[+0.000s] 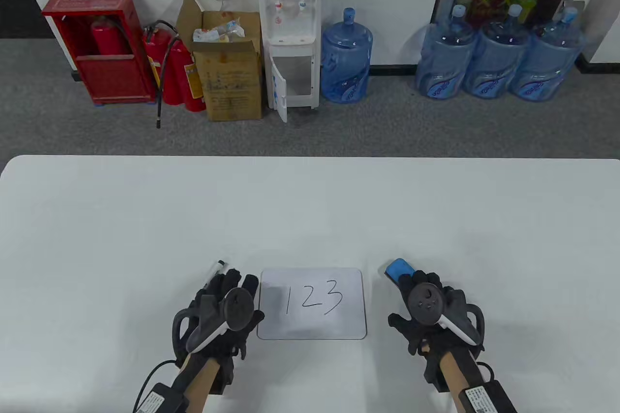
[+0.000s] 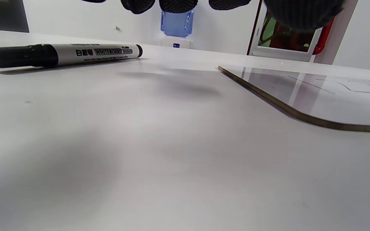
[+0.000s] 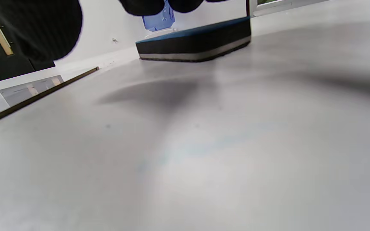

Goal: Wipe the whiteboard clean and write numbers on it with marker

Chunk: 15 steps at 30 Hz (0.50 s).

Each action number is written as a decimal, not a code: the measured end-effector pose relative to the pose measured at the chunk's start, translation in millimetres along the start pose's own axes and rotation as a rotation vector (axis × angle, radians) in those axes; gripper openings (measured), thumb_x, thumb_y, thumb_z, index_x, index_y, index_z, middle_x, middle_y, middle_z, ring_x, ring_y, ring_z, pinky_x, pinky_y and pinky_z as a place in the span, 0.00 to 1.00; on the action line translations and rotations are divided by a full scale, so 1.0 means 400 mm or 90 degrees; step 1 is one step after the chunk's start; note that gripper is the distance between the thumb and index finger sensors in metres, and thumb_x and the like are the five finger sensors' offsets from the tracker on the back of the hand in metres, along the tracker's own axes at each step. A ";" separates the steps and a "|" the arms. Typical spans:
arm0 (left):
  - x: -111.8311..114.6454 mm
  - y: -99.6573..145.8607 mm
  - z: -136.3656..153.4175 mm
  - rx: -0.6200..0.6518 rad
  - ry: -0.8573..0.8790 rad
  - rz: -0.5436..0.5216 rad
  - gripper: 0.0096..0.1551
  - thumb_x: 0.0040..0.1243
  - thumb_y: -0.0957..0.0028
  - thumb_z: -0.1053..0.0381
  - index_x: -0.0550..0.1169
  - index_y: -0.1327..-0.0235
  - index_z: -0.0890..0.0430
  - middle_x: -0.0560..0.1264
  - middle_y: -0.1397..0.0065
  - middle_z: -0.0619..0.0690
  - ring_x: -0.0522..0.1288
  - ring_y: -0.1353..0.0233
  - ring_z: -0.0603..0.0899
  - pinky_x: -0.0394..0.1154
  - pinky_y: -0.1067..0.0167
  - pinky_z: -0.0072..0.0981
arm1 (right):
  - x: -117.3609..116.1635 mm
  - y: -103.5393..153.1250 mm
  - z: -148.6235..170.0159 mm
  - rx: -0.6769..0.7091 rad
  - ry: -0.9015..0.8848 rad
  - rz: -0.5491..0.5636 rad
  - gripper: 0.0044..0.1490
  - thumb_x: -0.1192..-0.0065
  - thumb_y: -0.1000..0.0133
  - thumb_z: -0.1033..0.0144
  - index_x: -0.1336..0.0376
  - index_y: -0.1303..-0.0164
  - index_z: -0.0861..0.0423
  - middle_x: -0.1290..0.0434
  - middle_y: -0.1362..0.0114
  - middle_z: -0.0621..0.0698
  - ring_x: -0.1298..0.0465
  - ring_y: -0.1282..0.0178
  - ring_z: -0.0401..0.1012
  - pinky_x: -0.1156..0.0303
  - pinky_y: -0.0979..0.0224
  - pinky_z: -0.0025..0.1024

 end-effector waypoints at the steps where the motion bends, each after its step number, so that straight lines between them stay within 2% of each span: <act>1: 0.001 0.000 0.000 0.000 0.000 0.002 0.44 0.51 0.51 0.33 0.54 0.19 0.37 0.48 0.10 0.51 0.50 0.12 0.67 0.50 0.20 0.70 | -0.001 0.000 0.002 -0.002 0.000 -0.001 0.57 0.41 0.52 0.37 0.57 0.17 0.48 0.62 0.15 0.53 0.60 0.13 0.55 0.62 0.20 0.64; 15: 0.000 0.002 0.002 -0.003 0.004 0.017 0.44 0.51 0.51 0.33 0.54 0.19 0.36 0.48 0.09 0.51 0.50 0.12 0.67 0.50 0.20 0.70 | -0.010 0.000 -0.005 0.004 0.012 -0.010 0.55 0.41 0.51 0.37 0.56 0.17 0.48 0.61 0.15 0.53 0.59 0.14 0.55 0.62 0.20 0.64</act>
Point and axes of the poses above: the tracker on the back of each hand, its own z axis roughly to the little-finger side, its own y axis roughly from the fingertips to the wrist, x = y × z, the point moved 3 cm from there along -y, roughly from the wrist to the fingertips
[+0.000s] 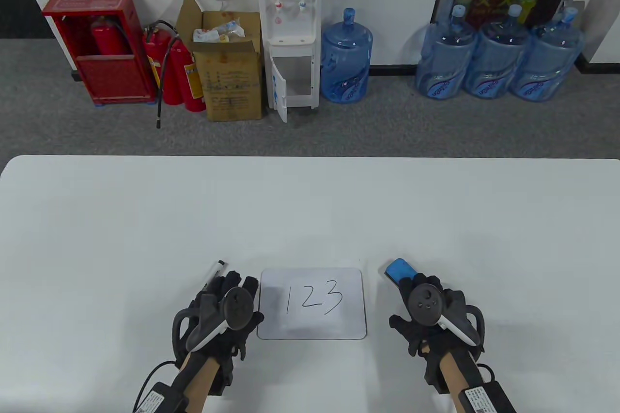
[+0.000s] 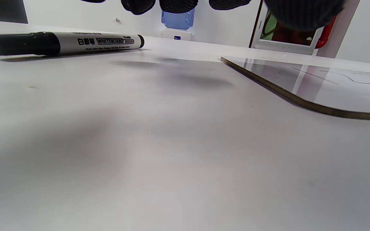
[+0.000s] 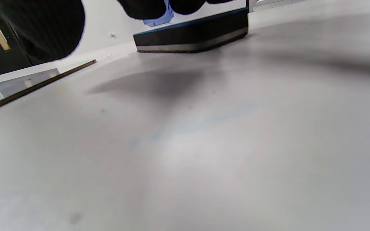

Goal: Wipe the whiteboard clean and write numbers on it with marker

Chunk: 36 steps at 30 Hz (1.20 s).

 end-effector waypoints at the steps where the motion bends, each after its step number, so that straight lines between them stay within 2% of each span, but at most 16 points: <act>1: 0.000 0.000 0.000 0.000 0.000 0.000 0.44 0.51 0.51 0.33 0.54 0.19 0.36 0.48 0.09 0.51 0.50 0.12 0.67 0.50 0.20 0.70 | -0.001 0.000 -0.003 0.003 0.001 -0.001 0.55 0.41 0.51 0.37 0.56 0.17 0.48 0.61 0.15 0.53 0.59 0.14 0.55 0.62 0.20 0.64; 9: 0.001 -0.002 0.001 0.001 -0.001 0.002 0.44 0.51 0.51 0.33 0.54 0.19 0.37 0.48 0.09 0.51 0.50 0.12 0.67 0.50 0.20 0.70 | 0.020 -0.018 -0.035 0.019 -0.014 0.010 0.56 0.40 0.51 0.38 0.55 0.17 0.48 0.60 0.15 0.53 0.59 0.14 0.55 0.60 0.20 0.63; 13: 0.000 -0.001 0.002 0.000 -0.004 0.005 0.44 0.51 0.51 0.33 0.55 0.19 0.37 0.48 0.09 0.51 0.50 0.12 0.67 0.50 0.20 0.70 | 0.058 -0.046 -0.024 -0.032 -0.035 0.033 0.56 0.34 0.51 0.42 0.55 0.17 0.49 0.59 0.15 0.53 0.57 0.13 0.55 0.59 0.19 0.63; 18: -0.001 -0.001 0.004 0.000 0.000 0.006 0.44 0.51 0.51 0.33 0.55 0.19 0.37 0.48 0.09 0.51 0.50 0.12 0.67 0.50 0.20 0.70 | 0.089 -0.088 0.003 -0.129 -0.008 0.042 0.58 0.29 0.54 0.45 0.54 0.18 0.49 0.55 0.16 0.53 0.51 0.14 0.55 0.53 0.19 0.60; 23: -0.001 -0.002 0.004 0.002 0.003 0.006 0.44 0.51 0.51 0.33 0.55 0.19 0.37 0.48 0.09 0.51 0.50 0.12 0.67 0.50 0.20 0.70 | 0.071 -0.120 0.027 -0.190 -0.015 -0.002 0.59 0.27 0.54 0.45 0.53 0.18 0.51 0.51 0.17 0.54 0.46 0.17 0.55 0.49 0.21 0.59; 30: 0.001 -0.002 0.003 0.004 -0.001 0.013 0.44 0.51 0.51 0.33 0.55 0.19 0.36 0.48 0.09 0.50 0.50 0.12 0.67 0.50 0.20 0.70 | 0.055 -0.132 0.022 -0.188 0.011 0.012 0.54 0.25 0.54 0.50 0.48 0.20 0.50 0.40 0.21 0.53 0.38 0.22 0.54 0.45 0.23 0.58; 36: 0.001 -0.005 -0.003 0.006 0.003 0.016 0.44 0.51 0.51 0.33 0.54 0.19 0.36 0.50 0.09 0.50 0.52 0.12 0.67 0.51 0.21 0.70 | 0.056 -0.132 0.022 -0.184 0.008 0.020 0.53 0.24 0.54 0.50 0.47 0.20 0.50 0.39 0.22 0.53 0.36 0.24 0.54 0.43 0.24 0.58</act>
Point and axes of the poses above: the tracker on the back of each hand, its own z axis roughly to the little-finger side, its own y axis roughly from the fingertips to the wrist, x = y × z, the point moved 3 cm from there along -y, roughly from the wrist to the fingertips
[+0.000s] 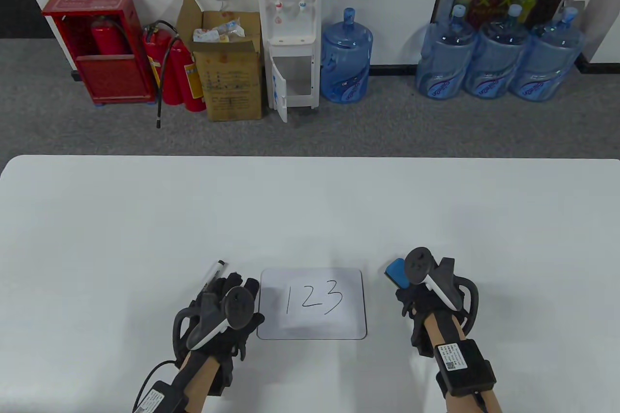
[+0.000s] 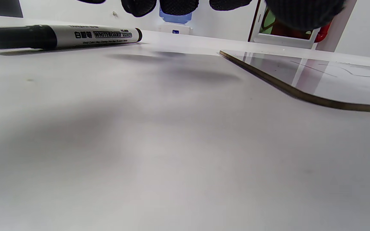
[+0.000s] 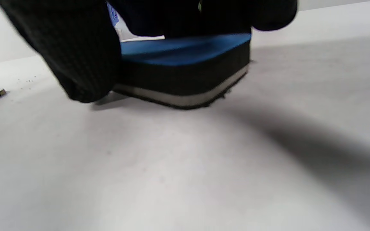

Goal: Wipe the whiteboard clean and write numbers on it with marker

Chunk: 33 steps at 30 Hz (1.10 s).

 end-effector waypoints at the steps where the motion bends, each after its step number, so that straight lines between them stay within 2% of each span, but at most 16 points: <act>1: 0.000 -0.001 -0.004 0.002 0.008 0.001 0.44 0.51 0.51 0.32 0.54 0.19 0.36 0.50 0.09 0.50 0.53 0.12 0.67 0.51 0.21 0.71 | -0.001 0.000 0.000 0.001 0.000 0.001 0.53 0.24 0.54 0.50 0.47 0.20 0.50 0.39 0.22 0.53 0.36 0.24 0.54 0.43 0.24 0.58; 5: 0.009 -0.007 -0.031 0.011 0.024 0.020 0.44 0.51 0.51 0.32 0.54 0.19 0.36 0.51 0.09 0.50 0.53 0.12 0.67 0.51 0.21 0.71 | 0.003 0.006 -0.006 0.017 -0.005 0.013 0.53 0.25 0.54 0.50 0.46 0.21 0.51 0.38 0.22 0.53 0.35 0.25 0.54 0.43 0.24 0.58; 9: 0.032 -0.014 -0.058 0.016 -0.031 0.046 0.48 0.52 0.53 0.30 0.55 0.18 0.39 0.48 0.09 0.50 0.50 0.11 0.67 0.50 0.20 0.71 | 0.020 0.029 -0.043 0.063 0.004 0.032 0.53 0.25 0.54 0.50 0.46 0.21 0.51 0.38 0.22 0.54 0.35 0.25 0.54 0.42 0.25 0.58; 15: 0.059 -0.023 -0.069 0.021 -0.059 0.093 0.49 0.52 0.56 0.29 0.56 0.19 0.39 0.48 0.09 0.50 0.51 0.12 0.67 0.50 0.20 0.70 | 0.036 0.077 -0.142 0.170 0.011 0.052 0.53 0.26 0.54 0.49 0.47 0.20 0.52 0.38 0.23 0.54 0.34 0.26 0.54 0.40 0.27 0.58; 20: 0.059 -0.024 -0.069 0.020 -0.048 0.098 0.48 0.52 0.56 0.30 0.56 0.19 0.39 0.48 0.09 0.50 0.50 0.12 0.67 0.50 0.21 0.70 | 0.030 0.123 -0.248 0.264 0.036 0.062 0.53 0.26 0.54 0.48 0.46 0.21 0.52 0.37 0.23 0.54 0.32 0.28 0.54 0.38 0.29 0.58; 24: 0.059 -0.023 -0.069 0.019 -0.050 0.100 0.48 0.52 0.56 0.30 0.55 0.20 0.39 0.48 0.09 0.50 0.50 0.12 0.67 0.50 0.21 0.70 | 0.011 0.160 -0.340 0.336 0.044 0.053 0.52 0.26 0.54 0.48 0.45 0.21 0.50 0.37 0.23 0.55 0.30 0.30 0.52 0.36 0.30 0.57; 28: 0.060 -0.023 -0.068 0.019 -0.046 0.102 0.48 0.51 0.56 0.30 0.55 0.20 0.39 0.47 0.09 0.50 0.49 0.12 0.67 0.50 0.21 0.70 | -0.036 0.196 -0.435 0.407 0.058 0.013 0.50 0.26 0.54 0.48 0.43 0.21 0.48 0.36 0.24 0.55 0.28 0.31 0.52 0.35 0.31 0.57; 33: 0.061 -0.023 -0.068 0.019 -0.045 0.102 0.48 0.51 0.56 0.30 0.55 0.20 0.39 0.47 0.10 0.50 0.49 0.12 0.67 0.50 0.21 0.70 | -0.089 0.227 -0.504 0.454 0.110 -0.013 0.49 0.25 0.54 0.48 0.41 0.22 0.48 0.35 0.24 0.54 0.28 0.31 0.52 0.35 0.31 0.56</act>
Point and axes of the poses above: the tracker on the back of each hand, its own z axis roughly to the little-finger side, its own y axis roughly from the fingertips to the wrist, x = y × z, the point moved 3 cm from there along -y, roughly from the wrist to the fingertips
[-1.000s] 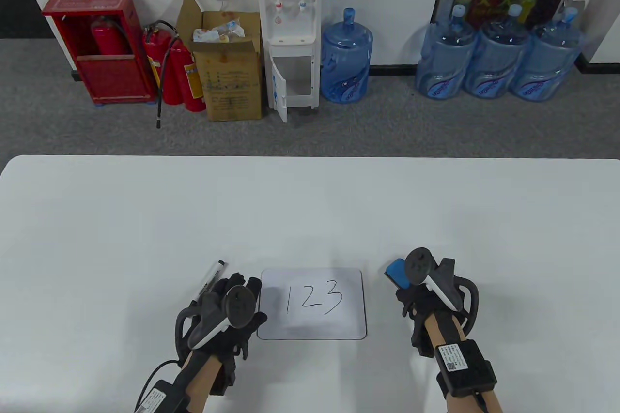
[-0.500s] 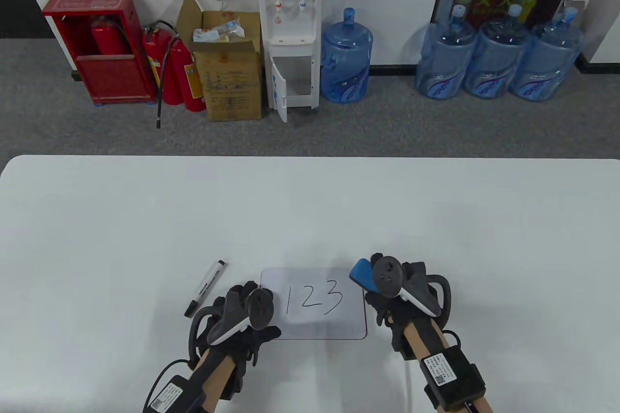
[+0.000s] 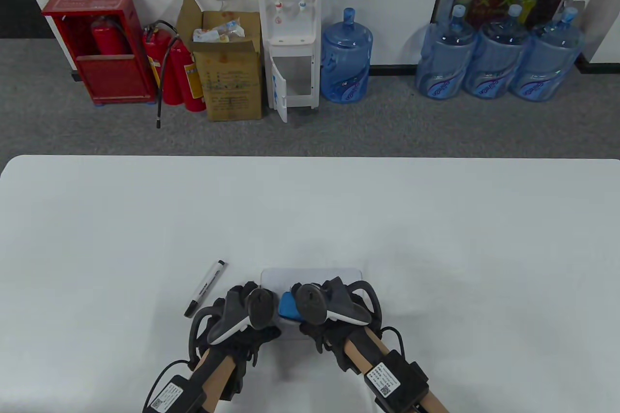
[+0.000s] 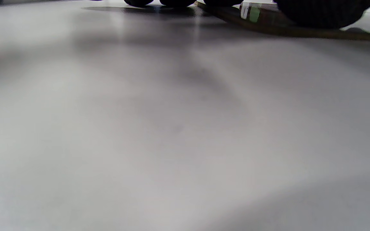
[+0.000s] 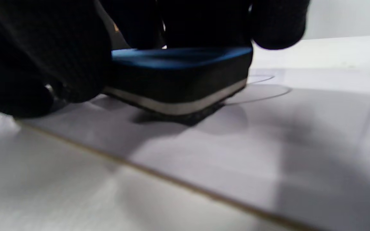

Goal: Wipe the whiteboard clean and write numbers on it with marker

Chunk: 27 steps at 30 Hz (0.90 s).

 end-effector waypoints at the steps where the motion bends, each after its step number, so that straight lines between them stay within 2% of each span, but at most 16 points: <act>1: 0.000 0.000 0.000 0.000 0.000 0.000 0.48 0.51 0.56 0.30 0.55 0.20 0.39 0.47 0.09 0.50 0.49 0.12 0.67 0.50 0.21 0.70 | -0.006 -0.002 -0.008 0.004 0.007 -0.005 0.49 0.25 0.54 0.49 0.41 0.23 0.48 0.35 0.24 0.54 0.28 0.31 0.52 0.35 0.31 0.56; 7: 0.000 0.000 -0.001 0.000 -0.008 -0.001 0.48 0.51 0.56 0.30 0.55 0.20 0.39 0.47 0.09 0.50 0.49 0.12 0.67 0.50 0.21 0.70 | -0.010 -0.007 -0.027 0.018 -0.003 0.008 0.48 0.26 0.55 0.46 0.39 0.24 0.49 0.36 0.23 0.54 0.28 0.30 0.52 0.35 0.30 0.57; 14: 0.001 -0.001 -0.004 -0.001 -0.015 0.003 0.48 0.50 0.56 0.31 0.55 0.20 0.40 0.47 0.09 0.51 0.49 0.12 0.67 0.50 0.21 0.70 | -0.003 -0.021 -0.027 0.010 0.002 0.031 0.46 0.24 0.56 0.48 0.36 0.26 0.50 0.32 0.26 0.54 0.25 0.33 0.51 0.33 0.32 0.57; 20: 0.001 -0.002 -0.007 -0.002 -0.021 0.007 0.48 0.50 0.56 0.31 0.54 0.20 0.40 0.47 0.09 0.51 0.49 0.12 0.67 0.51 0.21 0.70 | 0.003 -0.050 0.010 -0.040 -0.016 0.047 0.46 0.24 0.56 0.47 0.35 0.27 0.49 0.31 0.26 0.54 0.24 0.35 0.50 0.33 0.32 0.57; 27: 0.001 -0.001 -0.008 -0.005 -0.029 0.005 0.48 0.49 0.57 0.31 0.54 0.20 0.40 0.47 0.09 0.50 0.50 0.12 0.67 0.51 0.21 0.70 | 0.012 -0.058 0.116 -0.144 -0.032 0.052 0.46 0.24 0.56 0.47 0.35 0.27 0.49 0.31 0.27 0.55 0.25 0.35 0.50 0.34 0.31 0.57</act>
Point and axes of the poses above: the tracker on the back of each hand, its own z axis roughly to the little-finger side, its own y axis roughly from the fingertips to the wrist, x = y × z, the point moved 3 cm from there along -y, roughly from the wrist to the fingertips
